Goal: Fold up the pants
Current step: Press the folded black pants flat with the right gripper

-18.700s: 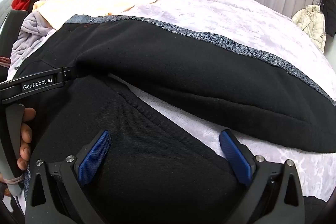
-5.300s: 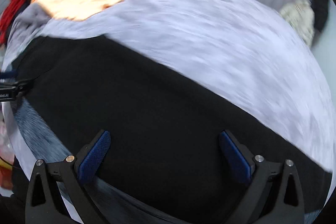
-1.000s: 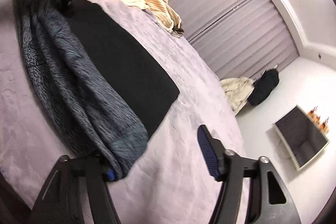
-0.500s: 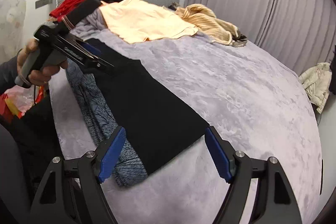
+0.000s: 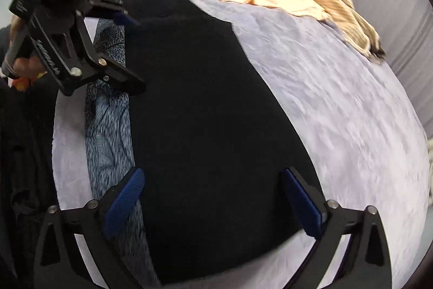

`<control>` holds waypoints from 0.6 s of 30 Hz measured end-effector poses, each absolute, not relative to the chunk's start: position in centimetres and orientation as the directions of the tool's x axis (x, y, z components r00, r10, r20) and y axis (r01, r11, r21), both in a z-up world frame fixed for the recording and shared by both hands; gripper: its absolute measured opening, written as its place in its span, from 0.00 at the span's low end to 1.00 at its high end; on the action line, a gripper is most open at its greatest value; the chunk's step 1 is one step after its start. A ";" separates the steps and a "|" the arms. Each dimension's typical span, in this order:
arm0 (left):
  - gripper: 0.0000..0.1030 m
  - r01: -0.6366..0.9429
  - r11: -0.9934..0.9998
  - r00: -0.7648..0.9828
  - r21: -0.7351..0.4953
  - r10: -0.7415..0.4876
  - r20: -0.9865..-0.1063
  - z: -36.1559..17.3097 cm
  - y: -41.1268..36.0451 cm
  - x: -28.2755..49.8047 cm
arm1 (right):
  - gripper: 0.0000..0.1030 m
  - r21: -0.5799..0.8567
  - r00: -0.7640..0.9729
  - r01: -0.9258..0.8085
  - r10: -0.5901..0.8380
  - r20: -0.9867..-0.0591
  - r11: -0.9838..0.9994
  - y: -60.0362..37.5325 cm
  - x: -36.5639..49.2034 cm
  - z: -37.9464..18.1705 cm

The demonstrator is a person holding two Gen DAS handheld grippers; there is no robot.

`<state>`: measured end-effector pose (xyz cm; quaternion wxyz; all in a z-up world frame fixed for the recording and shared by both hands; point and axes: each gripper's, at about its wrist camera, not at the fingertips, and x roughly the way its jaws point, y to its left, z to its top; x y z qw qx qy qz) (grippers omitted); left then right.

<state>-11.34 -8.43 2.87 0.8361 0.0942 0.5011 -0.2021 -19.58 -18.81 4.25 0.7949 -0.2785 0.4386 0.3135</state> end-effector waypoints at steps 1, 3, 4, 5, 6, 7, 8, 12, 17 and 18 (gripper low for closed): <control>1.00 0.413 0.910 0.438 -0.033 -0.231 -0.869 3.3 -7.5 -11.3 | 0.99 -0.149 0.397 -0.757 0.267 -0.878 0.637 -18.1 -18.9 4.3; 1.00 0.367 0.929 0.456 -0.046 -0.223 -0.862 3.8 -5.3 -10.9 | 0.99 -0.140 0.372 -0.784 0.277 -0.886 0.605 -16.4 -17.9 4.1; 1.00 0.340 0.939 0.459 -0.054 -0.215 -0.862 3.9 -4.1 -10.6 | 0.99 -0.145 0.367 -0.796 0.277 -0.888 0.587 -15.5 -17.7 4.1; 1.00 0.318 0.945 0.454 -0.071 -0.218 -0.864 3.8 -2.9 -10.2 | 0.99 -0.149 0.361 -0.808 0.280 -0.890 0.570 -14.6 -17.4 4.2; 1.00 0.292 0.952 0.451 -0.088 -0.218 -0.865 3.7 -1.7 -9.9 | 0.99 -0.150 0.356 -0.818 0.284 -0.890 0.555 -13.7 -17.0 4.2; 1.00 0.261 0.962 0.457 -0.086 -0.202 -0.866 3.6 -0.7 -9.6 | 0.99 -0.153 0.355 -0.824 0.286 -0.890 0.546 -12.8 -16.6 4.3; 1.00 0.228 0.971 0.462 -0.076 -0.177 -0.869 3.4 0.3 -9.4 | 0.99 -0.155 0.353 -0.828 0.287 -0.891 0.539 -11.8 -16.1 4.4; 1.00 0.163 0.979 0.460 -0.118 -0.182 -0.869 3.1 3.1 -8.7 | 0.99 -0.142 0.343 -0.837 0.304 -0.889 0.529 -8.9 -14.6 4.5; 1.00 0.145 0.985 0.486 -0.092 -0.152 -0.861 2.9 5.7 -8.4 | 0.99 -0.111 0.321 -0.843 0.327 -0.889 0.527 -6.7 -13.4 4.8; 1.00 0.134 0.985 0.487 -0.108 -0.160 -0.858 2.8 6.4 -8.2 | 0.99 -0.099 0.315 -0.843 0.338 -0.887 0.529 -6.6 -13.2 5.2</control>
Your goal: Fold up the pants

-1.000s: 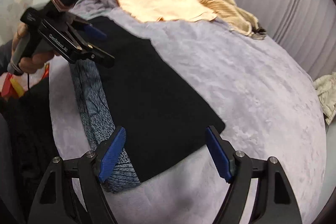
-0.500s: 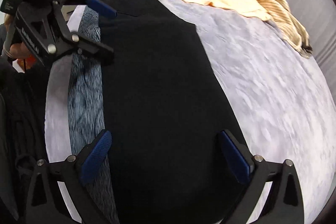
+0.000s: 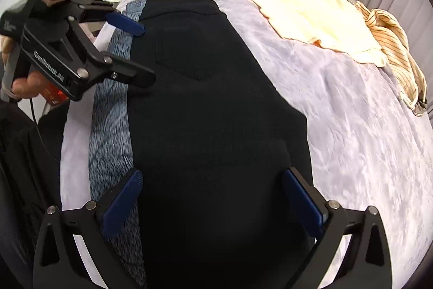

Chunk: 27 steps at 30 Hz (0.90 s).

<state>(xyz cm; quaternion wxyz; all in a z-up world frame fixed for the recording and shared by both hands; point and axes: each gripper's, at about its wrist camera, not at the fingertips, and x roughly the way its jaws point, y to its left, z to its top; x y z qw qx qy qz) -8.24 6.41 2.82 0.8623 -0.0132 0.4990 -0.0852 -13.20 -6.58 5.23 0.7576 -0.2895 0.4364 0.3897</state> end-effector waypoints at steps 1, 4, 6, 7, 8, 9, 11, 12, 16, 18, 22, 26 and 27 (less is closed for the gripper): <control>1.00 0.121 0.983 0.491 -0.138 -0.180 -0.852 3.1 7.3 -8.3 | 0.99 -0.088 0.315 -0.842 0.352 -0.881 0.533 -6.6 -13.1 5.8; 1.00 0.085 0.982 0.518 -0.172 -0.191 -0.834 3.9 9.5 -8.8 | 0.99 -0.033 0.300 -0.844 0.420 -0.857 0.535 -7.1 -12.6 7.6; 1.00 0.068 0.987 0.524 -0.145 -0.159 -0.837 3.5 10.0 -8.5 | 0.99 -0.022 0.287 -0.857 0.442 -0.850 0.515 -6.7 -12.6 8.0; 1.00 0.058 0.990 0.516 -0.131 -0.142 -0.845 3.0 10.4 -8.3 | 0.99 -0.036 0.285 -0.860 0.422 -0.860 0.508 -6.0 -12.4 7.7; 1.00 0.050 0.991 0.506 -0.121 -0.130 -0.853 2.7 10.7 -8.3 | 0.99 -0.056 0.281 -0.864 0.387 -0.878 0.501 -5.0 -12.1 7.0; 1.00 0.042 0.993 0.497 -0.106 -0.113 -0.861 2.3 10.9 -8.1 | 0.99 -0.079 0.272 -0.869 0.338 -0.901 0.488 -3.9 -11.7 5.8; 1.00 0.034 0.997 0.511 -0.072 -0.080 -0.856 2.4 11.4 -8.4 | 0.99 -0.129 0.255 -0.882 0.230 -0.939 0.454 -1.8 -11.1 3.3; 1.00 0.037 0.997 0.520 -0.072 -0.081 -0.851 2.6 11.8 -8.5 | 0.99 -0.120 0.234 -0.890 0.215 -0.948 0.441 -0.9 -10.8 2.3; 1.00 -0.012 0.996 0.529 -0.085 -0.066 -0.846 2.7 14.5 -8.8 | 0.99 -0.042 0.187 -0.887 0.276 -0.943 0.460 1.6 -9.0 2.4; 1.00 -0.059 0.995 0.510 -0.081 -0.040 -0.859 2.1 16.3 -8.3 | 0.99 -0.030 0.179 -0.889 0.288 -0.941 0.456 3.5 -8.2 2.3; 1.00 -0.118 0.985 0.501 -0.123 -0.048 -0.864 1.6 19.5 -8.3 | 1.00 -0.005 0.171 -0.896 0.334 -0.927 0.444 6.5 -7.0 2.7; 1.00 -0.163 0.972 0.503 -0.170 -0.067 -0.862 1.2 22.4 -8.6 | 1.00 0.046 0.136 -0.900 0.379 -0.916 0.434 9.2 -6.2 3.0; 1.00 -0.176 0.967 0.505 -0.184 -0.072 -0.860 1.2 23.1 -8.6 | 1.00 0.037 0.139 -0.905 0.376 -0.916 0.424 10.1 -6.2 2.9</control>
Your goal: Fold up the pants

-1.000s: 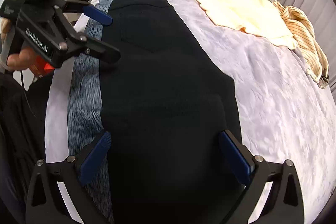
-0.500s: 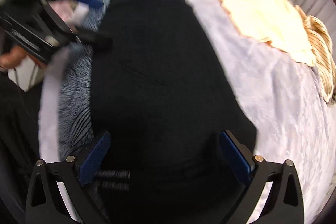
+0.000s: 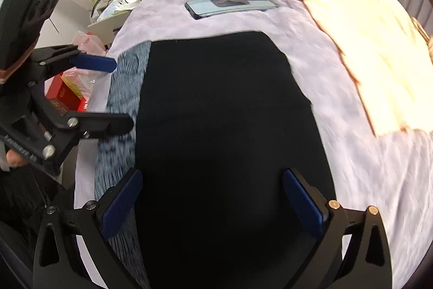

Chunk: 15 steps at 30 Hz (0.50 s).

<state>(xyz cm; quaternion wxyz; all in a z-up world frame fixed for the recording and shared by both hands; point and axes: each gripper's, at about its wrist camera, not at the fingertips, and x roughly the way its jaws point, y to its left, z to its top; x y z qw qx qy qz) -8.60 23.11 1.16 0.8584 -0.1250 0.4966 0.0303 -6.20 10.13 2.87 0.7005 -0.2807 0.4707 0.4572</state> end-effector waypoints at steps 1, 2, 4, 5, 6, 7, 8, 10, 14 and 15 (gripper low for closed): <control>1.00 -0.190 0.963 0.508 -0.192 -0.071 -0.858 1.2 23.7 -8.8 | 1.00 0.009 0.158 -0.911 0.369 -0.916 0.412 11.2 -6.3 2.7; 1.00 -0.203 0.960 0.510 -0.192 -0.064 -0.858 1.2 24.3 -8.9 | 1.00 -0.018 0.176 -0.918 0.366 -0.914 0.397 12.3 -6.2 2.6; 1.00 -0.221 0.956 0.514 -0.191 -0.053 -0.856 1.3 25.2 -9.2 | 1.00 -0.016 0.171 -0.926 0.380 -0.909 0.378 14.1 -6.1 2.6; 1.00 -0.234 0.951 0.522 -0.202 -0.052 -0.851 1.4 25.8 -9.4 | 1.00 -0.021 0.176 -0.926 0.383 -0.907 0.377 15.0 -5.9 2.8; 1.00 -0.242 0.946 0.524 -0.214 -0.058 -0.850 1.4 26.3 -9.5 | 1.00 -0.042 0.187 -0.931 0.374 -0.908 0.364 15.9 -5.9 2.7; 1.00 -0.246 0.944 0.524 -0.221 -0.062 -0.849 1.5 26.7 -9.5 | 1.00 -0.051 0.190 -0.935 0.373 -0.908 0.351 16.8 -5.8 2.8; 1.00 -0.255 0.941 0.534 -0.225 -0.057 -0.844 1.6 27.2 -9.6 | 1.00 -0.054 0.191 -0.935 0.371 -0.909 0.350 17.6 -5.7 3.0; 1.00 -0.273 0.934 0.551 -0.231 -0.045 -0.833 2.1 28.1 -10.0 | 1.00 -0.044 0.184 -0.934 0.374 -0.909 0.354 18.7 -5.6 4.1; 1.00 -0.276 0.921 0.580 -0.276 -0.070 -0.812 2.8 29.9 -10.9 | 1.00 -0.022 0.210 -0.912 0.421 -0.882 0.409 16.5 -3.6 6.1; 1.00 -0.271 0.920 0.582 -0.283 -0.078 -0.810 2.8 30.2 -11.0 | 1.00 -0.022 0.219 -0.899 0.404 -0.888 0.437 16.1 -2.4 5.8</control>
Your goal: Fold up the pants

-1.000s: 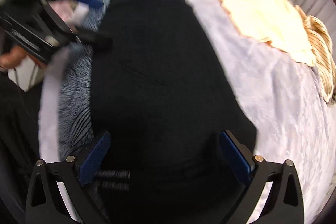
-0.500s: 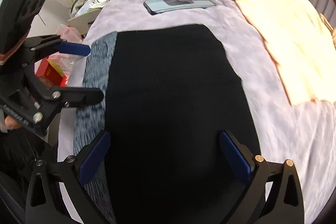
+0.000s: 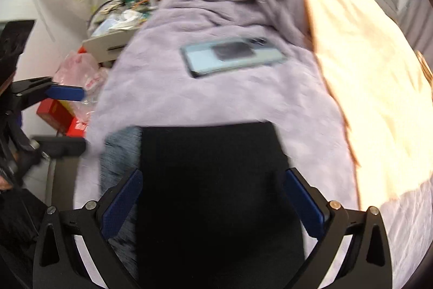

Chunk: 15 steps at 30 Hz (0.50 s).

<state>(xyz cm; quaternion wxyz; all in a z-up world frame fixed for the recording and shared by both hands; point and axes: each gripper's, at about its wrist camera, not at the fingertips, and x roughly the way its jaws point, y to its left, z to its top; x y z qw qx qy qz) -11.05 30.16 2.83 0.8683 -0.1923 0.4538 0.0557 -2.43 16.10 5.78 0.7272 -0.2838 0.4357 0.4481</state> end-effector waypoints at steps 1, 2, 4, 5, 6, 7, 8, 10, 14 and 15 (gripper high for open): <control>1.00 -0.261 0.921 0.582 -0.287 -0.087 -0.809 2.7 30.3 -11.1 | 1.00 -0.009 0.209 -0.885 0.381 -0.901 0.465 15.8 -1.1 5.3; 1.00 -0.248 0.924 0.581 -0.292 -0.099 -0.808 2.7 30.2 -11.2 | 1.00 0.031 0.168 -0.874 0.363 -0.917 0.485 15.4 -0.3 4.7; 1.00 -0.200 0.926 0.575 -0.321 -0.154 -0.804 2.4 30.0 -11.1 | 1.00 0.166 0.045 -0.850 0.384 -0.922 0.500 14.2 1.2 3.1; 1.00 -0.177 0.926 0.573 -0.334 -0.180 -0.800 2.4 29.6 -11.1 | 1.00 0.200 0.017 -0.846 0.401 -0.916 0.494 14.1 1.7 2.6; 1.00 -0.146 0.926 0.573 -0.348 -0.207 -0.793 2.3 29.3 -11.0 | 1.00 0.223 -0.011 -0.843 0.399 -0.917 0.489 14.3 2.1 1.9; 1.00 -0.110 0.926 0.574 -0.360 -0.237 -0.784 2.3 29.0 -11.0 | 1.00 0.235 -0.030 -0.840 0.391 -0.920 0.489 14.6 2.5 1.2; 1.00 -0.088 0.927 0.572 -0.364 -0.252 -0.780 2.3 28.7 -11.0 | 1.00 0.258 -0.066 -0.838 0.380 -0.923 0.481 14.9 2.9 0.6; 1.00 -0.062 0.930 0.565 -0.364 -0.268 -0.781 2.3 28.3 -11.0 | 1.00 0.305 -0.122 -0.835 0.387 -0.914 0.458 15.1 3.5 0.0; 1.00 -0.036 0.929 0.566 -0.367 -0.284 -0.774 2.6 28.2 -11.5 | 1.00 0.347 -0.181 -0.829 0.376 -0.909 0.439 15.3 4.3 -0.1; 1.00 -0.030 0.929 0.563 -0.370 -0.290 -0.774 2.5 28.1 -11.5 | 1.00 0.343 -0.181 -0.831 0.369 -0.911 0.438 15.7 4.3 -0.3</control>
